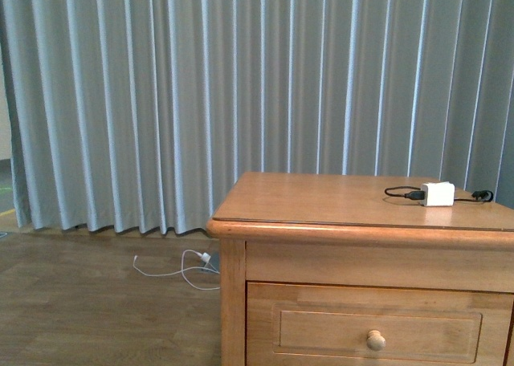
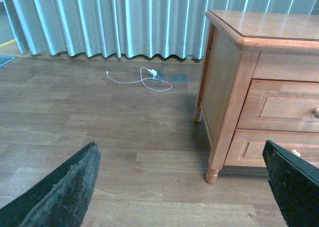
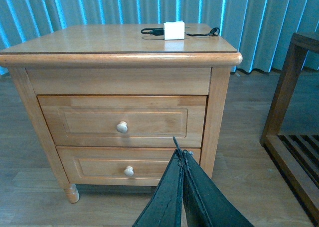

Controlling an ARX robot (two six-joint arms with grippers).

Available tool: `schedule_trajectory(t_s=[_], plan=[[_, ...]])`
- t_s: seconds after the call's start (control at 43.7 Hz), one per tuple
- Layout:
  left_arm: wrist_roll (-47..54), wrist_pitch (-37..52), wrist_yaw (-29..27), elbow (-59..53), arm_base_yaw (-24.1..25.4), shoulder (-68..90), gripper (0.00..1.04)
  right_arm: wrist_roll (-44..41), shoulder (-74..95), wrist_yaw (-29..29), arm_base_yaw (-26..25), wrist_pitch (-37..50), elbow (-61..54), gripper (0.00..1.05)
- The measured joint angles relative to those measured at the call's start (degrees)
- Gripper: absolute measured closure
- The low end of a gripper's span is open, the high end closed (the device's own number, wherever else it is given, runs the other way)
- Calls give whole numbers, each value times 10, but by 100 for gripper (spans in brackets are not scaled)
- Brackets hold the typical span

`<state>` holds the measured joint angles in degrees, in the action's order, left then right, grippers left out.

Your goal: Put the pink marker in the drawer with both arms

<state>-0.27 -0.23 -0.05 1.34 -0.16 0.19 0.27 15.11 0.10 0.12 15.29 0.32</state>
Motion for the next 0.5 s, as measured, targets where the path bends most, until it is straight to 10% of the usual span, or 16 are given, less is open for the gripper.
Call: schedule_trajectory(t_s=[0.504], plan=[[0, 0, 0, 0, 0, 0, 6, -1, -148, 0, 0, -150, 0, 103]])
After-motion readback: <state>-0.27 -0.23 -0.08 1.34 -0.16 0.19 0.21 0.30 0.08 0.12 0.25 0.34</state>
